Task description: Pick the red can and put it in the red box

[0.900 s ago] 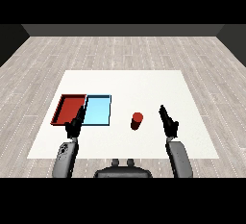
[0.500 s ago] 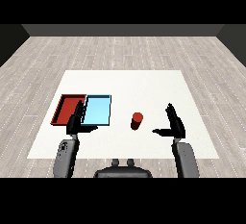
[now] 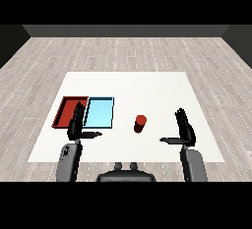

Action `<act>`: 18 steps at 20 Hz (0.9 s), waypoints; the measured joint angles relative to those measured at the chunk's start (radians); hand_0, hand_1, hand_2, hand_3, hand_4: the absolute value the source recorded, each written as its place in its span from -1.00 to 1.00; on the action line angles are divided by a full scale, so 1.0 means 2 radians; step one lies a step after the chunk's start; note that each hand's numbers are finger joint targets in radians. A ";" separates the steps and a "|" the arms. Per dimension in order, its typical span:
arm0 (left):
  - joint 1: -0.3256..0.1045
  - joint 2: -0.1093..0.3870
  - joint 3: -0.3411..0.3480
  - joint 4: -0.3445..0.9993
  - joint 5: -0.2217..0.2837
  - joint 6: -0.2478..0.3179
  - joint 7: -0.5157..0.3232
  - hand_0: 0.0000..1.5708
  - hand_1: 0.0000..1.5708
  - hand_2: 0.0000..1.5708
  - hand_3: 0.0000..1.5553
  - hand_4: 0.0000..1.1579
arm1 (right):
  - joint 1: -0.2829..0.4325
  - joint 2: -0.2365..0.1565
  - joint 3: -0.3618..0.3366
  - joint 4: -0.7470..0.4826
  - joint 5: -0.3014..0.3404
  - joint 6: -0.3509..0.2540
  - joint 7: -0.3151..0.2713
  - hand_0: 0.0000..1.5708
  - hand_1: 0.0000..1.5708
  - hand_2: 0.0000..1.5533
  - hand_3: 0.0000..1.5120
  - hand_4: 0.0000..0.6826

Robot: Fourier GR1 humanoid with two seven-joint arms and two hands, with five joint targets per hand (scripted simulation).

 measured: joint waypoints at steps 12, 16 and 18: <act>-0.010 -0.002 0.007 0.014 0.014 -0.006 -0.024 -1.00 -1.00 -1.00 -1.00 -1.00 | -0.035 0.013 -0.003 0.033 0.001 0.010 0.008 -1.00 -1.00 -1.00 -1.00 -1.00; -0.015 0.002 0.011 0.010 0.020 -0.008 -0.018 -1.00 -1.00 -1.00 -1.00 -1.00 | -0.041 0.027 0.008 0.034 0.002 0.004 0.024 -1.00 -1.00 -1.00 -1.00 -1.00; -0.002 0.001 0.009 -0.005 0.023 -0.010 -0.016 -1.00 -1.00 -1.00 -1.00 -1.00 | -0.049 0.030 0.010 0.050 0.002 0.005 0.023 -1.00 -1.00 -1.00 -1.00 -1.00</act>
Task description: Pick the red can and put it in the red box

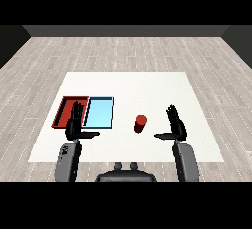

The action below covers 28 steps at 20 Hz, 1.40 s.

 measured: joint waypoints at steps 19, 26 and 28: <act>-0.009 0.003 0.010 0.025 0.014 -0.007 -0.013 -1.00 -1.00 -1.00 -1.00 -1.00 | -0.070 0.036 0.039 0.130 -0.011 -0.018 -0.017 -1.00 -1.00 -1.00 -1.00 -1.00; -0.011 0.001 0.007 0.021 0.015 -0.005 -0.010 -1.00 -1.00 -1.00 -1.00 -1.00 | -0.103 0.039 0.053 0.216 -0.023 -0.029 -0.062 -1.00 -1.00 -1.00 -1.00 -1.00; 0.001 -0.001 0.002 0.005 0.012 -0.003 -0.005 -1.00 -1.00 -1.00 -1.00 -1.00 | -0.105 0.040 0.059 0.214 -0.026 -0.035 -0.056 -1.00 -1.00 -1.00 -1.00 -1.00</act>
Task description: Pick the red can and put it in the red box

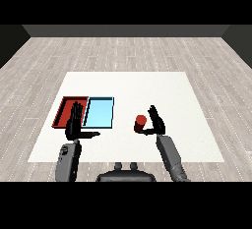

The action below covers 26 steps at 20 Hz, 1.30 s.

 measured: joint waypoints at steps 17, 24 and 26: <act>-0.016 0.001 0.003 0.023 -0.008 0.007 -0.014 -1.00 -1.00 -1.00 -1.00 -1.00 | -0.034 0.001 0.052 0.066 -0.050 -0.026 -0.026 -1.00 -1.00 -1.00 -1.00 -1.00; -0.021 0.007 0.009 0.007 0.001 0.007 0.005 -1.00 -1.00 -1.00 -1.00 -1.00 | -0.072 0.001 0.072 0.114 -0.075 -0.035 -0.040 -1.00 -1.00 -1.00 -1.00 -1.00; -0.008 0.008 0.008 -0.004 0.004 0.002 0.007 -1.00 -1.00 -1.00 -1.00 -1.00 | -0.086 0.001 0.075 0.125 -0.085 -0.037 -0.039 -1.00 -1.00 -1.00 -1.00 -1.00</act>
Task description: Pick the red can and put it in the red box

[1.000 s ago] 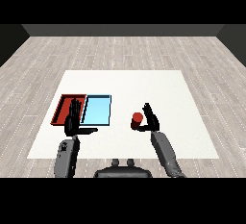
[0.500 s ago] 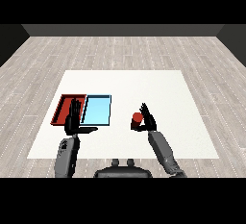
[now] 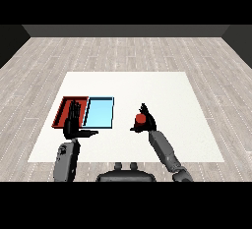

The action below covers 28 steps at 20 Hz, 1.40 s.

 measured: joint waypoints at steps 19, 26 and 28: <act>0.012 -0.012 -0.017 -0.004 -0.015 0.012 -0.008 -1.00 -1.00 -1.00 -1.00 -1.00 | -0.046 0.000 0.077 0.067 -0.052 -0.160 -0.014 0.88 0.88 0.87 0.85 0.72; -0.008 -0.013 -0.016 0.009 -0.014 0.017 -0.004 -1.00 -1.00 -1.00 -1.00 -1.00 | -0.044 -0.005 0.066 0.041 -0.010 -0.167 0.005 0.83 0.83 0.85 0.81 0.76; -0.011 -0.014 -0.020 0.017 -0.015 0.018 -0.009 -1.00 -1.00 -1.00 -1.00 -1.00 | -0.035 -0.009 0.069 0.012 0.003 -0.172 0.015 0.83 0.83 0.85 0.81 0.80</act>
